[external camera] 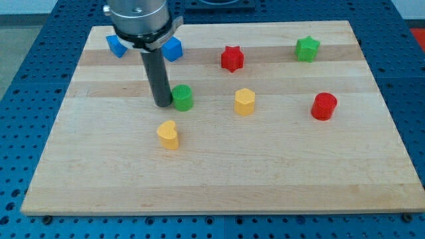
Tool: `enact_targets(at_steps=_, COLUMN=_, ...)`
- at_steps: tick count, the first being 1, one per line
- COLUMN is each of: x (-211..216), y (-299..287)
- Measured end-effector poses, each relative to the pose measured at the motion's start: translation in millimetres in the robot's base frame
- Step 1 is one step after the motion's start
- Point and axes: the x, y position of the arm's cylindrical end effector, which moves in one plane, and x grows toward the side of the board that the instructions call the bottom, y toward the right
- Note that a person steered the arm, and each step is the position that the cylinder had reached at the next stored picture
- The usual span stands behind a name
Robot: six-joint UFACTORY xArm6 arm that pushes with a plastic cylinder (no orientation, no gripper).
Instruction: Move your arm towards center of the board
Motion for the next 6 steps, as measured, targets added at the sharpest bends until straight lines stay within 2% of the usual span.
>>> enact_targets(at_steps=3, x=23.7, y=57.9)
enact_targets(at_steps=5, x=-20.2, y=58.7)
enact_targets(at_steps=6, x=-20.2, y=77.0)
